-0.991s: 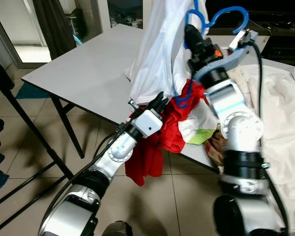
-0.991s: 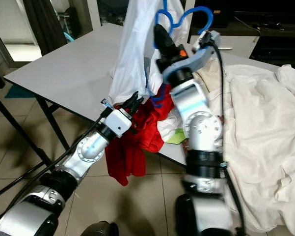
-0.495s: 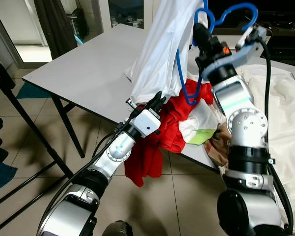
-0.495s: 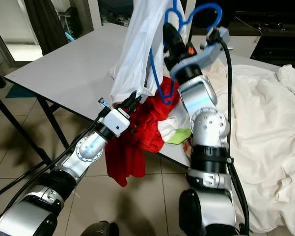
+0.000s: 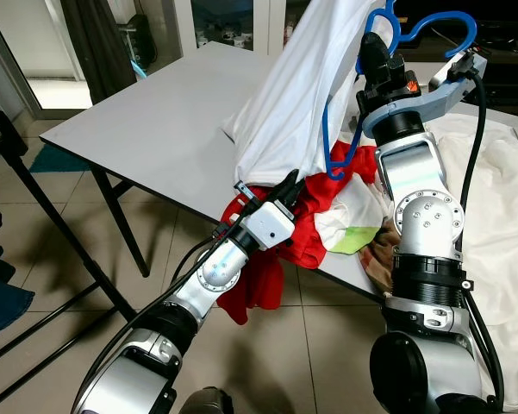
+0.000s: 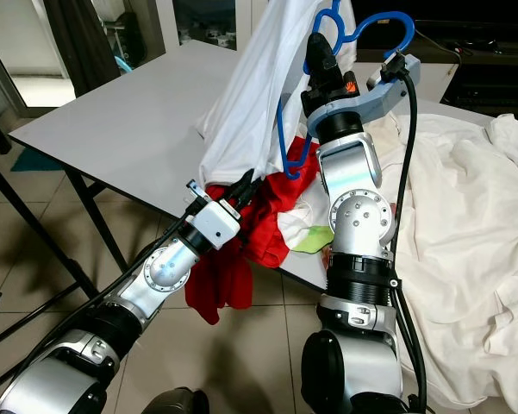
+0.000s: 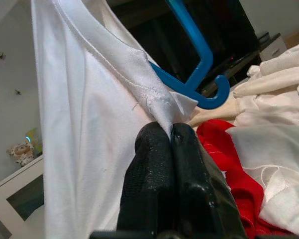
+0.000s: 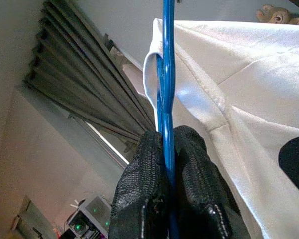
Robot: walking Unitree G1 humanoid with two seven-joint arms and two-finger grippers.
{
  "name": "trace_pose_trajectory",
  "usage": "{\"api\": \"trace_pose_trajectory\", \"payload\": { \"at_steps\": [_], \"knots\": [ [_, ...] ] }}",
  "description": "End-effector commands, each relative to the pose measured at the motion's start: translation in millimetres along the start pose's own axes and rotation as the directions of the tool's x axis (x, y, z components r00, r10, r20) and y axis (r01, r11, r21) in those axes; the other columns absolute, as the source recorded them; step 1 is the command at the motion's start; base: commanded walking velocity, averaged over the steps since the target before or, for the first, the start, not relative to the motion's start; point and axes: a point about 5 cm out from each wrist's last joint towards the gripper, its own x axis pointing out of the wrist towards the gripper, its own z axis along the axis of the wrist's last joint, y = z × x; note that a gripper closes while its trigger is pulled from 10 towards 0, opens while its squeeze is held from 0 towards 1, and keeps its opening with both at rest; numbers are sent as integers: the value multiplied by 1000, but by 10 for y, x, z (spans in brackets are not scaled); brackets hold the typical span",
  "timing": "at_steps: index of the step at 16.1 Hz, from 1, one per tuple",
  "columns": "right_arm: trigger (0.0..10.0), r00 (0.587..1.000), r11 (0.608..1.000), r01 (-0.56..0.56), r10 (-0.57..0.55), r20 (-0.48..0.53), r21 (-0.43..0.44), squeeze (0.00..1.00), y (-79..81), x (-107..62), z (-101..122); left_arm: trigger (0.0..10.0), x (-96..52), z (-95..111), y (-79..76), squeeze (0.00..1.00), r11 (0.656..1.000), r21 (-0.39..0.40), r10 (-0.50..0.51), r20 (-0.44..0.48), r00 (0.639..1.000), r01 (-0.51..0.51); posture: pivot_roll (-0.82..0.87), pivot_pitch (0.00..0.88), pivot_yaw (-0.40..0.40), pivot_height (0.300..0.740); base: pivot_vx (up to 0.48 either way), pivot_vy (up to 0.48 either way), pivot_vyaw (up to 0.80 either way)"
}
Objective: Hang hanger
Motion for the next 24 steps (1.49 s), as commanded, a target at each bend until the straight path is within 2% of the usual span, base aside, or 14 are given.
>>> {"api": "trace_pose_trajectory", "payload": {
  "at_steps": [1,2,3,4,6,12,15,18,20,22,24],
  "knots": [
    [6000,998,998,-59,59,23,-11,0,137,79,72,0,-44,-23,-47,0,999,16,-34,-8,999,34,134,0,13,740,0,0,0],
    [7882,998,998,-63,63,18,-13,0,141,92,82,0,-56,-32,-49,0,999,26,-42,-12,999,43,134,0,13,740,0,0,0],
    [7882,998,998,-65,65,16,-13,0,144,97,84,0,-62,-36,-50,0,999,30,-45,-13,999,45,134,0,13,740,0,0,0],
    [9098,998,998,-62,62,13,-3,0,142,106,87,0,-73,-44,-55,0,998,34,-51,-16,999,52,135,0,13,740,0,0,0],
    [10000,999,999,-45,45,4,8,0,125,108,60,0,-87,-50,-89,0,997,42,-67,-18,998,68,134,0,13,740,0,0,0],
    [10000,999,999,37,-37,34,25,0,62,126,29,0,-52,-23,-174,0,994,43,-99,-9,995,99,130,0,13,740,0,0,0],
    [10000,986,992,126,-128,104,25,0,-52,130,127,0,-20,2,-219,0,992,42,-119,2,993,119,127,0,14,740,0,0,0],
    [10000,983,990,141,-143,118,21,0,-60,120,139,0,29,48,-206,0,995,21,-93,23,995,93,127,0,14,740,0,0,0],
    [10000,978,985,169,-173,113,45,0,-76,68,39,0,128,109,-141,0,998,7,-61,46,997,60,125,0,13,740,0,0,0],
    [9686,965,972,210,-224,135,110,0,-103,41,11,0,155,110,-151,0,997,15,-75,45,996,74,121,0,15,740,0,0,0],
    [10000,962,970,210,-227,150,119,0,-97,43,42,0,163,115,-155,0,997,13,-76,48,996,76,115,0,17,740,0,0,0]
  ]
}}
